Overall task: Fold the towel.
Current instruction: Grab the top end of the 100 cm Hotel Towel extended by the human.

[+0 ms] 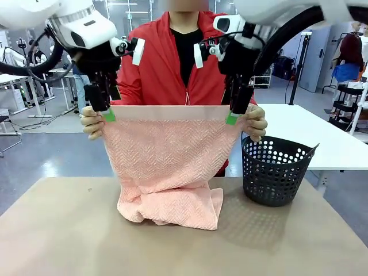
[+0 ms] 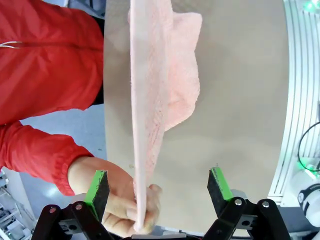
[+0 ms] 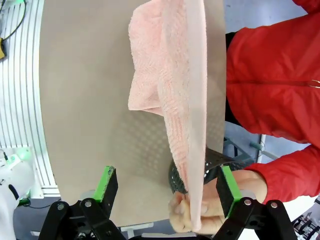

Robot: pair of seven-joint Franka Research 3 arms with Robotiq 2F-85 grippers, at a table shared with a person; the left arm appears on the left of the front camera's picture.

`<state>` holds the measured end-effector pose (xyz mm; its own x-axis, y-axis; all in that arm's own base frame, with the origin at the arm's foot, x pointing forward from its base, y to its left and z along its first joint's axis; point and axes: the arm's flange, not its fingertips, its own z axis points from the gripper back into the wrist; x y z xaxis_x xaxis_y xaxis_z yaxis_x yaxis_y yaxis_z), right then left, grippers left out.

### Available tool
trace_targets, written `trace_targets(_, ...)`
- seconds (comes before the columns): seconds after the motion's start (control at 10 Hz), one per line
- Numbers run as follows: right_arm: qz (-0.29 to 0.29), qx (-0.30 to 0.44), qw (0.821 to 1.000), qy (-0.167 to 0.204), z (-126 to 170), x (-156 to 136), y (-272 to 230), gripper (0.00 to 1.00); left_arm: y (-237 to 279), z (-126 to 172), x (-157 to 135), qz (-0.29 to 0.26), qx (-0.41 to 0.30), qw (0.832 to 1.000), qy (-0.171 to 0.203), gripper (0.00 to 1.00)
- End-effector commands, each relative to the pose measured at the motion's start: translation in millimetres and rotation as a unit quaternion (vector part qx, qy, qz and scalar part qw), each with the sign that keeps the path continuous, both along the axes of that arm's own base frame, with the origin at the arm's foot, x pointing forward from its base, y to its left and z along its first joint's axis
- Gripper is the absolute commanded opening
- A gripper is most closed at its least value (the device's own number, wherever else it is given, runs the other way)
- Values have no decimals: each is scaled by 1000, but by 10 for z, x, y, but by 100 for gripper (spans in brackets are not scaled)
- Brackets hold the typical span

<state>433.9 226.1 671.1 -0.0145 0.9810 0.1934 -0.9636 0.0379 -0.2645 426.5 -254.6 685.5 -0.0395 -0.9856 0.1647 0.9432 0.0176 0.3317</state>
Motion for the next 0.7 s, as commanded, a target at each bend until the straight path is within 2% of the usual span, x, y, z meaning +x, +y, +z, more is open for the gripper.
trace_targets(0.0, 0, 1, 1000, 8, -131, 132, -20, 100, 29, -78, 166, 6, -3, 1000, 4, 100)
trace_targets(0.3, 2, 10, 1000, 23, -313, 261, -9, 100, 20, -319, 358, 19, -5, 1000, 18, 100)
trace_targets(0.4, -2, 7, 1000, 23, -344, 265, -7, 100, 41, -363, 373, 25, -7, 999, 21, 74)
trace_targets(0.5, -8, 10, 1000, 19, -342, 256, -9, 44, 62, -396, 352, 10, -12, 1000, 22, 41)
trace_targets(0.6, -9, 11, 1000, 16, -329, 242, -9, 40, 71, -422, 339, 5, -11, 1000, 25, 14)
